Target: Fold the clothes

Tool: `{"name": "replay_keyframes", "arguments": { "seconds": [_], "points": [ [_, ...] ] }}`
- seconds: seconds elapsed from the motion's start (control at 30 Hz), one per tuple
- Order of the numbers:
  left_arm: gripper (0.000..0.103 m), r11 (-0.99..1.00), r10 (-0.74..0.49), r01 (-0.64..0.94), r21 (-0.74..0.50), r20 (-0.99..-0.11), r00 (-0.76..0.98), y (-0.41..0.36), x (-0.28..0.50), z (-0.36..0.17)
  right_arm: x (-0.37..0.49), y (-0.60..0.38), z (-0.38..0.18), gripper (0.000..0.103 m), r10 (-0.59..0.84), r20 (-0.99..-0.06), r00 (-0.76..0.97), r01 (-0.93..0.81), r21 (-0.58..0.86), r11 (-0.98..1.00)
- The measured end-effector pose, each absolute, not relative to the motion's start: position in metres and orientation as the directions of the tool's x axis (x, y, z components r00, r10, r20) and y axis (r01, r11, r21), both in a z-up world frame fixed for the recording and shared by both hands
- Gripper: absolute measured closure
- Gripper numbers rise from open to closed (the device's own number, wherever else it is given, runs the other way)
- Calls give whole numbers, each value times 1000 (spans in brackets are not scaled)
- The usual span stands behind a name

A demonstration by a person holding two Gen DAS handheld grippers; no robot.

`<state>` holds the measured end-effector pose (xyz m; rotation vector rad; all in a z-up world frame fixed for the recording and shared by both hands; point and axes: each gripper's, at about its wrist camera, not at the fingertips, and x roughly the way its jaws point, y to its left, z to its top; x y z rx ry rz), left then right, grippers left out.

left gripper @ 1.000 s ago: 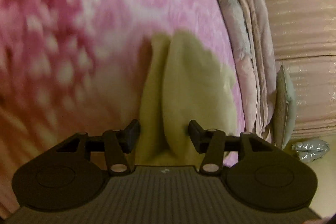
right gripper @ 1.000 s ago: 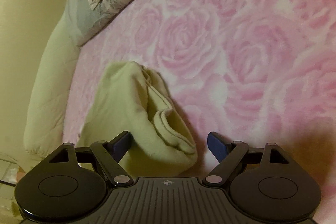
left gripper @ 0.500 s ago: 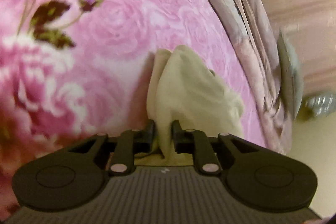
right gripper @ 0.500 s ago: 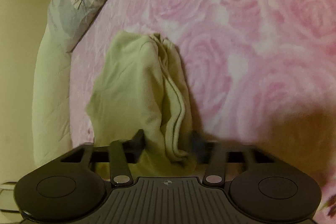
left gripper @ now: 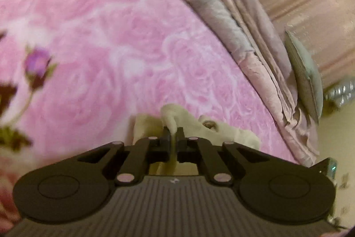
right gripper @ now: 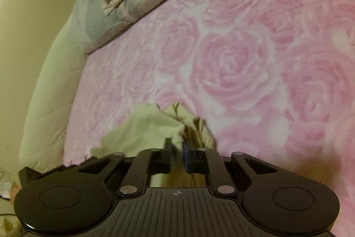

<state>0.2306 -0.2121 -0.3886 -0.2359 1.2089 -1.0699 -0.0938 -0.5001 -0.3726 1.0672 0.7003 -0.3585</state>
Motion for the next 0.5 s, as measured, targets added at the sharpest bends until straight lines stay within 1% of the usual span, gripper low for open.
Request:
{"name": "replay_keyframes", "arguments": {
  "seconds": [0.03, 0.1, 0.13, 0.17, 0.2, 0.23, 0.27, 0.3, 0.33, 0.4, 0.5],
  "points": [
    [101, 514, -777, 548, -660, -629, -29, -212, 230, -389, -95, -498, -370, 96, 35, -672, 739, 578, 661, 479],
    [101, 531, -767, 545, -649, -641, -17, -213, 228, -395, -96, -496, -370, 96, -9, -664, 748, 582, 649, 489],
    [99, 549, -748, 553, -627, -664, -10, -215, 227, -400, -95, -495, -374, 96, -16, -679, 734, 599, 636, 487],
    [94, 566, -727, 563, -602, -686, -3, -217, 224, -405, -94, -493, -378, 95, -22, -694, 719, 615, 622, 484],
    [92, 578, -717, 560, -593, -697, 2, -216, 222, -407, -92, -492, -384, 94, -21, -713, 701, 634, 609, 476],
    [91, 581, -722, 541, -608, -692, -1, -213, 223, -407, -89, -493, -387, 89, -21, -722, 692, 648, 608, 458],
    [83, 584, -727, 521, -623, -686, -5, -208, 223, -405, -89, -493, -386, 80, -32, -730, 683, 663, 602, 445],
    [78, 585, -733, 497, -641, -680, -15, -200, 224, -402, -91, -492, -379, 55, -61, -744, 665, 687, 577, 442],
    [69, 585, -738, 474, -658, -674, -25, -191, 226, -399, -93, -491, -373, 35, -88, -754, 651, 704, 556, 441],
    [68, 568, -756, 448, -690, -653, -49, -167, 225, -392, -102, -485, -357, 34, -114, -739, 664, 695, 553, 460],
    [68, 534, -771, 430, -728, -628, -105, -130, 213, -386, -120, -471, -348, 34, -30, -724, 689, 661, 612, 434]
  ]
}}
